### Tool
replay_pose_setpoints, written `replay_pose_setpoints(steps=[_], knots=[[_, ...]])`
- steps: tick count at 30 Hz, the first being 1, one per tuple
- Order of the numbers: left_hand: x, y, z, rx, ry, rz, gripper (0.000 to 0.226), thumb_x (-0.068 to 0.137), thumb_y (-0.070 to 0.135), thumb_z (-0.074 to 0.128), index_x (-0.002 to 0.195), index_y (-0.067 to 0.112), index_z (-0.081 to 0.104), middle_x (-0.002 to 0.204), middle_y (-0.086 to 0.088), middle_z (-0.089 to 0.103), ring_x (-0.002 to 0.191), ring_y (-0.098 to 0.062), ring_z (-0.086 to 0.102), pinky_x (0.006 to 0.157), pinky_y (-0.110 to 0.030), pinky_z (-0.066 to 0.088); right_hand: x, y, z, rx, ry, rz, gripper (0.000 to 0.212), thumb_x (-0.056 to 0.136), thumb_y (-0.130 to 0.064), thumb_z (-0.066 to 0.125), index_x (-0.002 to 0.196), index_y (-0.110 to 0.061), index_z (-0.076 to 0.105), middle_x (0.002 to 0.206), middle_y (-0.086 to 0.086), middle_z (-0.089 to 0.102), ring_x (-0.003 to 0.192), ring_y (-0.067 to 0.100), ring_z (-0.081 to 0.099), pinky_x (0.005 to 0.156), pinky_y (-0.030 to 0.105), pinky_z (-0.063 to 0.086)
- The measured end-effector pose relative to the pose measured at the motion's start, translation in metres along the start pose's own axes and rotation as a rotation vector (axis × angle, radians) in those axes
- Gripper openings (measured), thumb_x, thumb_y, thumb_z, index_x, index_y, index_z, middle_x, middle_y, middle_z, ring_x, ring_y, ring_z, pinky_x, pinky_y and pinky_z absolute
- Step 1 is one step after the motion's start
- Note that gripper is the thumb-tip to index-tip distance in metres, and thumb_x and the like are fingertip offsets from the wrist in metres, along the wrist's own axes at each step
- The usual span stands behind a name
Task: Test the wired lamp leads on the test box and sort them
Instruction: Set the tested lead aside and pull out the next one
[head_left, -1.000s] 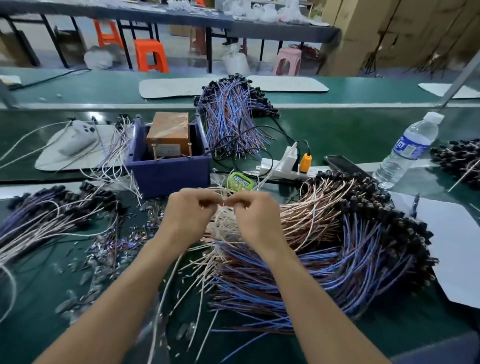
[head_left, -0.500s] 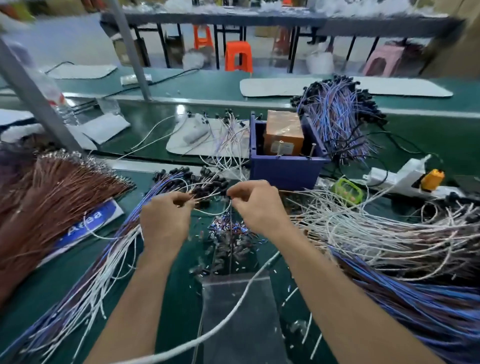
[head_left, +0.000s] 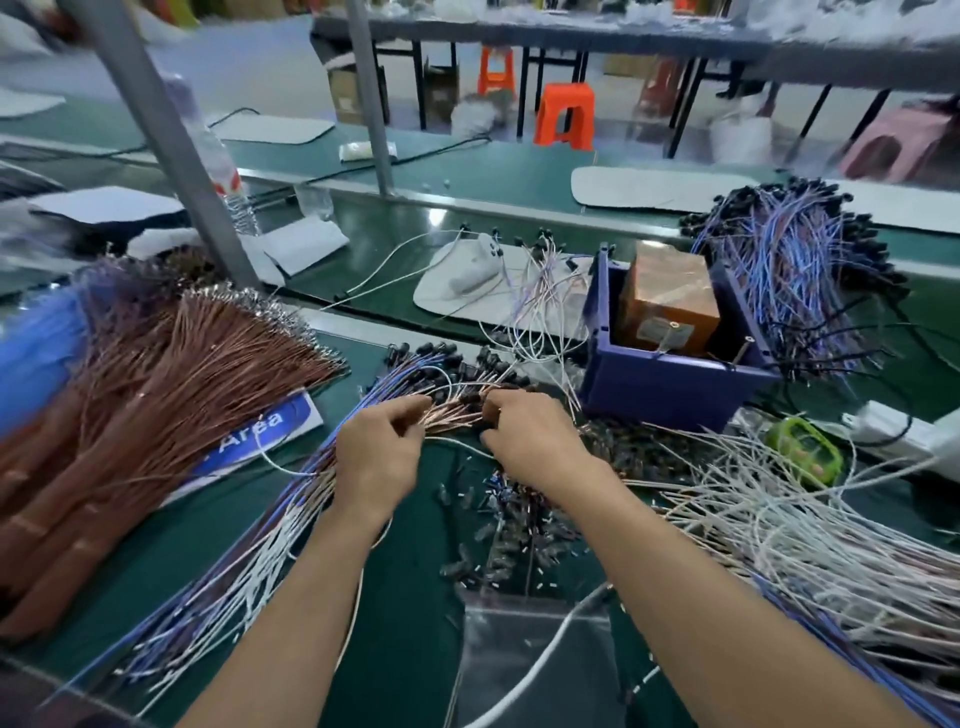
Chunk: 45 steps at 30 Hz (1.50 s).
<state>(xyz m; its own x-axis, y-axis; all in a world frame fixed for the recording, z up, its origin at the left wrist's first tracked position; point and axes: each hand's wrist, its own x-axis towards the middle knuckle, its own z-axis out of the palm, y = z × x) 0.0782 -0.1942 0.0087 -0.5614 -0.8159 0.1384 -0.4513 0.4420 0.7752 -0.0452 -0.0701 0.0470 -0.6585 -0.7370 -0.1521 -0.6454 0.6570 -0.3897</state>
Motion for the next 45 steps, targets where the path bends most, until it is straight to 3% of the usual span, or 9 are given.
replay_pose_setpoints(steps=[4, 7, 10, 16, 19, 23, 34, 40, 45], knots=[[0.002, -0.001, -0.008, -0.009, 0.051, -0.029, 0.02, 0.088, 0.013, 0.077, 0.099, 0.03, 0.083, 0.093, 0.012, 0.078, 0.072, 0.004, 0.065, 0.083, -0.029, 0.059, -0.002, 0.006, -0.006, 0.164, 0.185, 0.046, 0.01, 0.098, -0.029, 0.06, 0.092, -0.028, 0.068, 0.095, -0.002, 0.068, 0.086, 0.025, 0.063, 0.079, 0.037, 0.052], [-0.003, 0.007, -0.012, 0.226, 0.099, 0.12, 0.023, 0.09, 0.016, 0.077, 0.11, 0.025, 0.08, 0.119, 0.005, 0.074, 0.114, -0.017, 0.061, 0.105, -0.037, 0.046, -0.017, 0.016, -0.021, 0.4, 0.38, 0.055, 0.013, 0.096, -0.031, 0.059, 0.084, -0.03, 0.063, 0.074, -0.014, 0.065, 0.07, 0.005, 0.059, 0.064, 0.029, 0.045], [-0.013, 0.035, -0.009, 0.132, 0.017, 0.31, 0.033, 0.087, 0.026, 0.075, 0.12, 0.031, 0.076, 0.127, 0.013, 0.07, 0.124, -0.01, 0.055, 0.114, -0.035, 0.039, -0.039, 0.021, -0.031, 0.677, 0.494, 0.056, 0.014, 0.095, -0.026, 0.062, 0.082, -0.032, 0.065, 0.072, -0.017, 0.068, 0.062, 0.002, 0.062, 0.052, 0.014, 0.042], [-0.022, 0.064, 0.007, -0.089, -0.231, 0.149, 0.018, 0.089, 0.026, 0.08, 0.099, 0.041, 0.081, 0.094, 0.027, 0.074, 0.082, 0.013, 0.063, 0.071, -0.001, 0.042, -0.066, 0.036, -0.05, 1.536, 0.559, 0.15, 0.015, 0.105, -0.008, 0.052, 0.094, -0.012, 0.06, 0.086, 0.011, 0.076, 0.081, 0.027, 0.075, 0.07, 0.036, 0.062], [-0.023, 0.063, 0.012, -0.044, -0.349, 0.097, 0.006, 0.088, 0.034, 0.08, 0.088, 0.039, 0.082, 0.064, 0.033, 0.067, 0.057, 0.01, 0.061, 0.047, -0.005, 0.039, -0.077, 0.06, -0.06, 1.894, 0.574, 0.205, 0.014, 0.108, -0.012, 0.046, 0.103, -0.009, 0.058, 0.096, 0.017, 0.077, 0.089, 0.029, 0.077, 0.078, 0.042, 0.063], [-0.029, 0.072, 0.02, 0.043, -0.35, 0.147, 0.012, 0.09, 0.045, 0.075, 0.089, 0.035, 0.082, 0.074, 0.026, 0.069, 0.075, 0.011, 0.061, 0.063, -0.006, 0.042, -0.087, 0.084, -0.068, 2.131, 0.606, 0.376, 0.02, 0.109, -0.019, 0.043, 0.11, -0.003, 0.057, 0.098, 0.016, 0.077, 0.097, 0.029, 0.076, 0.102, 0.048, 0.053], [-0.045, 0.113, 0.037, -0.128, -0.355, 0.403, 0.014, 0.08, 0.021, 0.087, 0.082, 0.034, 0.082, 0.087, 0.025, 0.069, 0.094, 0.001, 0.06, 0.079, -0.004, 0.037, -0.125, 0.127, -0.099, 1.583, 0.427, 0.266, 0.026, 0.105, -0.004, 0.045, 0.091, -0.008, 0.067, 0.092, 0.018, 0.076, 0.086, 0.03, 0.077, 0.071, 0.038, 0.063], [-0.061, 0.131, 0.06, -0.193, -0.457, 0.179, 0.023, 0.078, 0.025, 0.088, 0.075, 0.046, 0.08, 0.064, 0.018, 0.072, 0.051, 0.003, 0.059, 0.051, -0.009, 0.04, -0.148, 0.163, -0.09, 1.52, 0.474, 0.366, 0.025, 0.103, -0.003, 0.047, 0.09, -0.008, 0.067, 0.086, 0.015, 0.077, 0.074, 0.022, 0.076, 0.057, 0.026, 0.059], [-0.078, 0.143, 0.09, -0.247, -0.481, 0.022, 0.032, 0.076, 0.025, 0.09, 0.066, 0.052, 0.077, 0.065, 0.017, 0.074, 0.056, 0.006, 0.064, 0.054, -0.008, 0.043, -0.16, 0.183, -0.083, 1.567, 0.561, 0.479, 0.027, 0.105, -0.001, 0.046, 0.088, -0.012, 0.063, 0.074, 0.009, 0.074, 0.059, 0.013, 0.068, 0.046, 0.019, 0.043]])
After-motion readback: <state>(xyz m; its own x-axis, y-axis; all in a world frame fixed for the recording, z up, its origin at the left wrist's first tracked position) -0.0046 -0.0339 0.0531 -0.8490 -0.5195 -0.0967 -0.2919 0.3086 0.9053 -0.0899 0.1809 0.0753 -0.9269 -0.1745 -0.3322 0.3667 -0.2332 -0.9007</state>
